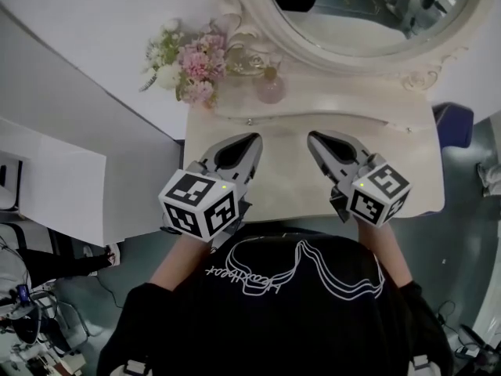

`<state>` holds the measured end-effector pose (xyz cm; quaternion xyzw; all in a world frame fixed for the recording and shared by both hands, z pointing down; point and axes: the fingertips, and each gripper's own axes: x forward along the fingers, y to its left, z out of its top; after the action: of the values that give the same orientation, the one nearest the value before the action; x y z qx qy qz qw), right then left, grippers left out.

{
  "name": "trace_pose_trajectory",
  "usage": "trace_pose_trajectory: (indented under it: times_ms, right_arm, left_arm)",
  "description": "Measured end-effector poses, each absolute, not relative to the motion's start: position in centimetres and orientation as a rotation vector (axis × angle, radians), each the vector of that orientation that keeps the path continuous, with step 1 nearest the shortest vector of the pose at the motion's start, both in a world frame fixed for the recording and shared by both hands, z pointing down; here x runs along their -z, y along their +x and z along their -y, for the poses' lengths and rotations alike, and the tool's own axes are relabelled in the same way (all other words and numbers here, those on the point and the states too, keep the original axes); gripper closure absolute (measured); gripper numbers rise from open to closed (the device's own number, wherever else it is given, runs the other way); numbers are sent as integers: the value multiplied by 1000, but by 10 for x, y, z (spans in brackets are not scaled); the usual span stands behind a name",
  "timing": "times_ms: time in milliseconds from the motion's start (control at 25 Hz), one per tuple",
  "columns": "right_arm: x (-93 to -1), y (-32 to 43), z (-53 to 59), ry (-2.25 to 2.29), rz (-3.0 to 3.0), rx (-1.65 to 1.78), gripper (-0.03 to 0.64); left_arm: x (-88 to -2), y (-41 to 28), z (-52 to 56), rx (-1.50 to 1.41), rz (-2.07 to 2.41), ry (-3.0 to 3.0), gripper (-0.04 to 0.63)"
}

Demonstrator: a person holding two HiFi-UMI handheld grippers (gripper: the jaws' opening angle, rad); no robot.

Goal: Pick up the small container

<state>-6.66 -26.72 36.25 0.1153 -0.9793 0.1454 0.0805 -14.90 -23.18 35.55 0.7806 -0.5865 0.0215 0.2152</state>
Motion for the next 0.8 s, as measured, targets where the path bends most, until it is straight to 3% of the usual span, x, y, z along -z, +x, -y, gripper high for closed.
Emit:
trace_pose_trajectory:
  times_ms: [360, 800]
  right_arm:
    - [-371, -101, 311, 328, 2940, -420, 611]
    - [-390, -156, 357, 269, 2916, -314, 450]
  left_arm:
    - [-376, -176, 271, -90, 1607, 2127, 592]
    - [-403, -197, 290, -128, 1582, 2074, 592]
